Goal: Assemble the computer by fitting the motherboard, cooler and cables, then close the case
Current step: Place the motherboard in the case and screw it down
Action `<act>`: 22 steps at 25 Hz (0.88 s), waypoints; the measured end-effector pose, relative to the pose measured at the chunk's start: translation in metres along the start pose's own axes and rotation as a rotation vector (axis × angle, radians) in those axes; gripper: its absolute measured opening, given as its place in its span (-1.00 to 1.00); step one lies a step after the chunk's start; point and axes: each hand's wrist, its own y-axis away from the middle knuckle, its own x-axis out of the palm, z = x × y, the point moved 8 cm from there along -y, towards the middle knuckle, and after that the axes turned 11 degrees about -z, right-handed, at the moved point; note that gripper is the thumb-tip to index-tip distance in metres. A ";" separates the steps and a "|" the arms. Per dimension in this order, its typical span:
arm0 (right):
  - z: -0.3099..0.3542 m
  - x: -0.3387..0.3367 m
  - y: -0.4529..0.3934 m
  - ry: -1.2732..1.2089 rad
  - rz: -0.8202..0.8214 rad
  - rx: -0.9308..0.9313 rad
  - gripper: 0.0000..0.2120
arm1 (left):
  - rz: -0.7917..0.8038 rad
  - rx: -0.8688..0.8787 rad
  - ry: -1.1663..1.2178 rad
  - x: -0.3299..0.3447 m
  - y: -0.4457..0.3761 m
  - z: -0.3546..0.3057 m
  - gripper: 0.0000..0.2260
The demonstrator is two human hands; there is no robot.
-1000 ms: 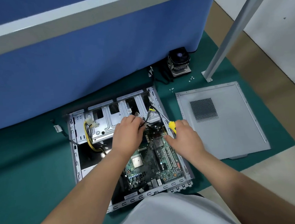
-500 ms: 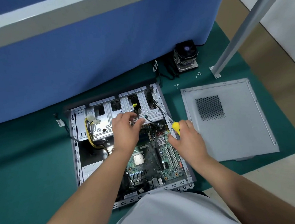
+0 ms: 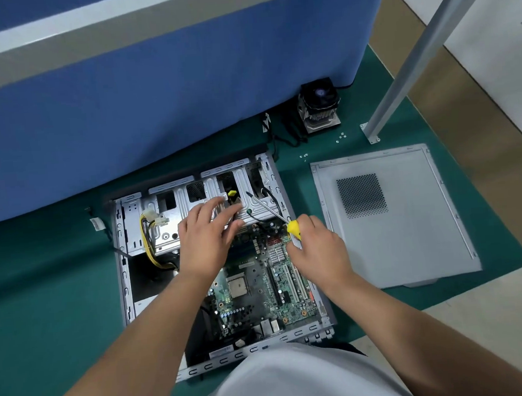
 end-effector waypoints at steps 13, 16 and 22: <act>-0.004 -0.006 -0.026 -0.175 0.114 0.036 -0.64 | 0.177 -0.009 -0.001 0.012 -0.015 0.013 -0.60; -0.051 -0.007 -0.033 -0.510 0.181 0.366 -0.70 | 0.296 0.097 -0.067 0.015 -0.016 0.022 -0.52; -0.115 0.045 -0.028 -0.089 0.384 0.536 -0.72 | 0.357 0.149 -0.096 0.021 -0.016 0.029 -0.47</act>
